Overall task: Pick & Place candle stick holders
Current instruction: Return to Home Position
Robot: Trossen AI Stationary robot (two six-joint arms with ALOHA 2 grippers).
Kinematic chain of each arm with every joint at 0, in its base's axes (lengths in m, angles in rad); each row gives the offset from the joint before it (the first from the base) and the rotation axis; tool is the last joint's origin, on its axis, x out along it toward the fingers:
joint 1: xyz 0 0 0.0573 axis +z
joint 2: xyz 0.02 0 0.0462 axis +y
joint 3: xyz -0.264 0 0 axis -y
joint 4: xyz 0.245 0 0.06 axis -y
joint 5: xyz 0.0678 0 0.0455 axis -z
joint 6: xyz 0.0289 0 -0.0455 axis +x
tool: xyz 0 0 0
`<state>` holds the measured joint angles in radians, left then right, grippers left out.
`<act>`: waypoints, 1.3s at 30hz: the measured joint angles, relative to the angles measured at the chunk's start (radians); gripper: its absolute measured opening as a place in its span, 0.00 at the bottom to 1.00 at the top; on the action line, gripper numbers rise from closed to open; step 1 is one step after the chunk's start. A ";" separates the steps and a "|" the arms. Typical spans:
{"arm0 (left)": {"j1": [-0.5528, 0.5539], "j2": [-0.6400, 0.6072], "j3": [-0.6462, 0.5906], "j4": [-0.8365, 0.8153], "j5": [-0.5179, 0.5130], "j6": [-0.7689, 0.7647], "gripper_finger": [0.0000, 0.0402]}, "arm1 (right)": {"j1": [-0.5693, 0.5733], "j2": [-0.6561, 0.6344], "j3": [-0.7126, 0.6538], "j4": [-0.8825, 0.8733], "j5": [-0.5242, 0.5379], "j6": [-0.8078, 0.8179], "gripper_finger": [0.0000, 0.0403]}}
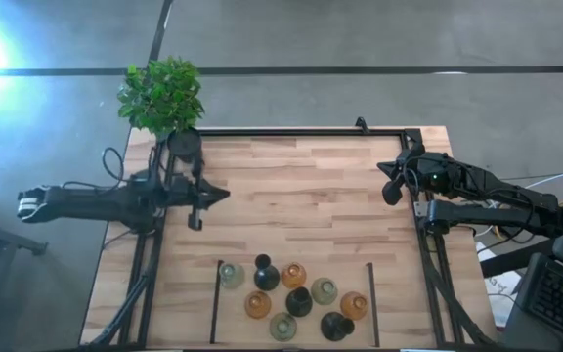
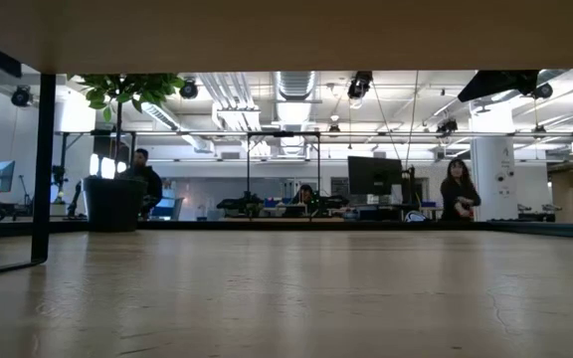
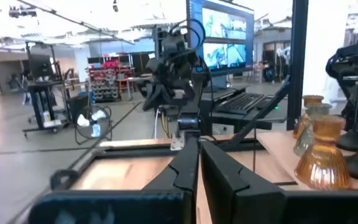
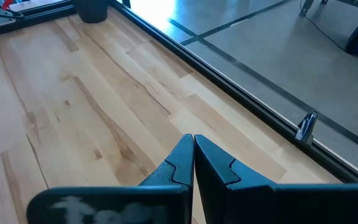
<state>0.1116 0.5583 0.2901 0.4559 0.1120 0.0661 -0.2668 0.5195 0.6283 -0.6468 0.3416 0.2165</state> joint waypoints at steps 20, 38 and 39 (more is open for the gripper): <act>0.006 -0.113 -0.281 0.164 0.005 -0.045 0.06 | 0.000 0.000 0.000 0.000 0.000 0.000 0.02; 0.006 -0.514 -0.282 -0.421 0.010 -0.105 0.06 | 0.000 0.000 0.000 0.000 0.000 0.000 0.02; 0.006 -0.526 -0.282 -0.424 0.008 -0.120 0.06 | 0.000 0.000 0.000 0.000 0.000 0.000 0.02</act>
<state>0.1177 0.0321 0.0078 0.0320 0.1201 -0.0542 -0.2669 0.5197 0.6285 -0.6464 0.3415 0.2165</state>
